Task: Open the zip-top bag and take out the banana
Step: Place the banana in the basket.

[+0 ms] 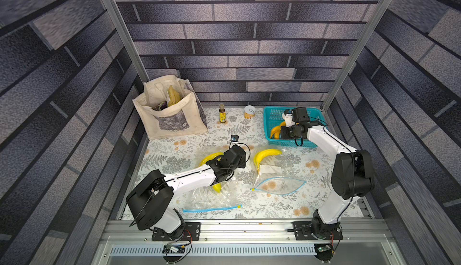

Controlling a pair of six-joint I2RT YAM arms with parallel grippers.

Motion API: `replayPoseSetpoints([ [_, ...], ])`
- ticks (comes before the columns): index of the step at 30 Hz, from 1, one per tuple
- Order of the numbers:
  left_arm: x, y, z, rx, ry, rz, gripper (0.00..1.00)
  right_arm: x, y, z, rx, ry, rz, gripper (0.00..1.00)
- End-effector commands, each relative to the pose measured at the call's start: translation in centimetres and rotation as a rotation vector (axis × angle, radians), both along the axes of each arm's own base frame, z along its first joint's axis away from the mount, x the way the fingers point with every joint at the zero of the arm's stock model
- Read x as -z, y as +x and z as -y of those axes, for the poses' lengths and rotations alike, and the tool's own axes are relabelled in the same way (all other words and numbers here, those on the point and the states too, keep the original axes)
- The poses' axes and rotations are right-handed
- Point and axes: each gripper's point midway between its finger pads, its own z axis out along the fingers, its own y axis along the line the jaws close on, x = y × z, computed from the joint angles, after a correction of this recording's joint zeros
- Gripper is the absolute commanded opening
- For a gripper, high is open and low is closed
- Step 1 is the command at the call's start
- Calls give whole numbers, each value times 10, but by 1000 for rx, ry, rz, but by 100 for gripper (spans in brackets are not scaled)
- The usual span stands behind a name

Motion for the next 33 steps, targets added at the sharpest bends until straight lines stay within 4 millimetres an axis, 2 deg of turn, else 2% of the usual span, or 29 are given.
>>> replayPoseSetpoints([
  [1,2,-3,20,102,8,-29,52,-13,16,-2,-5,6,74,18],
  [3,5,-2,24,114,9,-35,52,-24,16,0,9,12,113,23],
  [5,7,0,28,129,6,-37,53,-39,14,2,23,17,158,36],
  [7,10,4,31,132,8,-45,53,-54,6,6,37,16,185,41],
  [9,11,9,33,133,-6,-47,52,-69,-6,11,58,16,206,50],
  [10,12,12,33,133,-22,-52,52,-76,-15,15,70,17,213,61],
  [11,13,16,32,131,-40,-59,52,-83,-26,17,77,22,212,67],
  [12,13,18,32,131,-51,-65,52,-89,-37,17,76,31,213,69],
  [13,13,21,32,131,-62,-69,52,-93,-51,18,74,43,208,79],
  [14,13,22,31,131,-65,-70,52,-97,-66,20,79,55,195,83],
  [19,16,28,30,144,-56,-85,52,-103,-148,4,2,145,104,73],
  [23,18,31,29,147,-63,-98,52,-132,-214,-16,-111,193,132,70],
  [24,15,31,29,144,-68,-97,51,-137,-226,-16,-112,204,136,68],
  [26,5,25,29,159,-76,-85,51,-124,-252,-15,-100,234,81,63],
  [29,-21,1,32,239,-18,-17,52,-105,-277,-17,-105,277,35,60],
  [33,-36,-54,43,419,103,41,53,-96,-287,-10,-82,279,35,60],
])
